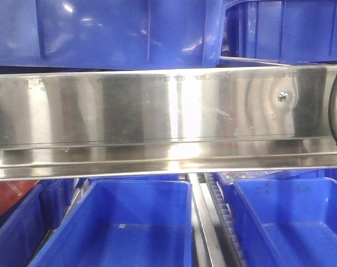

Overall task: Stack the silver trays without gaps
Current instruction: 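Close both grippers on the tray rims and lift it off the shelf, then hold the tray with both grippers and pull it back from the shelf, then hold the tray in both grippers while driving to the other shelf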

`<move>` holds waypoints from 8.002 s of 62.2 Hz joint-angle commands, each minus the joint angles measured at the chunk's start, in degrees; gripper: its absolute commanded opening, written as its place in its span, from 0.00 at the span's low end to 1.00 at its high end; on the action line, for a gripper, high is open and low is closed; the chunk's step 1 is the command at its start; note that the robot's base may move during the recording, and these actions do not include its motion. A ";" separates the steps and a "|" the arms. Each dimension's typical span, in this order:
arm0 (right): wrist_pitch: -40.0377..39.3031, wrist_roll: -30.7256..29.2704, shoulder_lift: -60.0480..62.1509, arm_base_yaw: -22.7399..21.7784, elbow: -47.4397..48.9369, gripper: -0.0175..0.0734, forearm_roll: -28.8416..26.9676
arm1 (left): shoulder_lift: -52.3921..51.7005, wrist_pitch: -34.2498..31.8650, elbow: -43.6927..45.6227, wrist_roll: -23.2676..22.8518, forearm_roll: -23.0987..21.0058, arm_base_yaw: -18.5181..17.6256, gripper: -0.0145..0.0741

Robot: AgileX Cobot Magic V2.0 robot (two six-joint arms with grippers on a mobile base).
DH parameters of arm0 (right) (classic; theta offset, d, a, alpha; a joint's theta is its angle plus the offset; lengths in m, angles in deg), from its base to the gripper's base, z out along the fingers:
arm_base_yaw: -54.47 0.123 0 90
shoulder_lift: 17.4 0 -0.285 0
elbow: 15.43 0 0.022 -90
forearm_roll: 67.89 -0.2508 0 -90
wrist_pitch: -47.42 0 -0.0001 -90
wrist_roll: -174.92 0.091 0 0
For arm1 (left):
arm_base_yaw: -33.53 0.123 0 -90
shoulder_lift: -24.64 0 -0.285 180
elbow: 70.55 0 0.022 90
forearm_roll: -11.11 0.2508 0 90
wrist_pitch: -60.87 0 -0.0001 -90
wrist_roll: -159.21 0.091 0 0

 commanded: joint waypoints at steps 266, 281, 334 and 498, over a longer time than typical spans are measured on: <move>-2.30 -0.96 0.97 0.14 0.21 0.12 1.40 | -0.82 -2.90 0.43 -0.26 0.18 -0.10 0.15; -2.30 -0.96 0.97 0.14 0.21 0.12 1.40 | -0.82 -2.90 0.43 -0.26 0.18 -0.10 0.15; -2.30 -0.96 0.97 0.14 0.21 0.12 1.40 | -0.82 -2.90 0.43 -0.26 0.18 -0.10 0.15; -16.77 -0.96 0.97 0.14 0.21 0.12 1.40 | -0.82 -2.90 0.43 -0.26 0.46 -0.10 0.15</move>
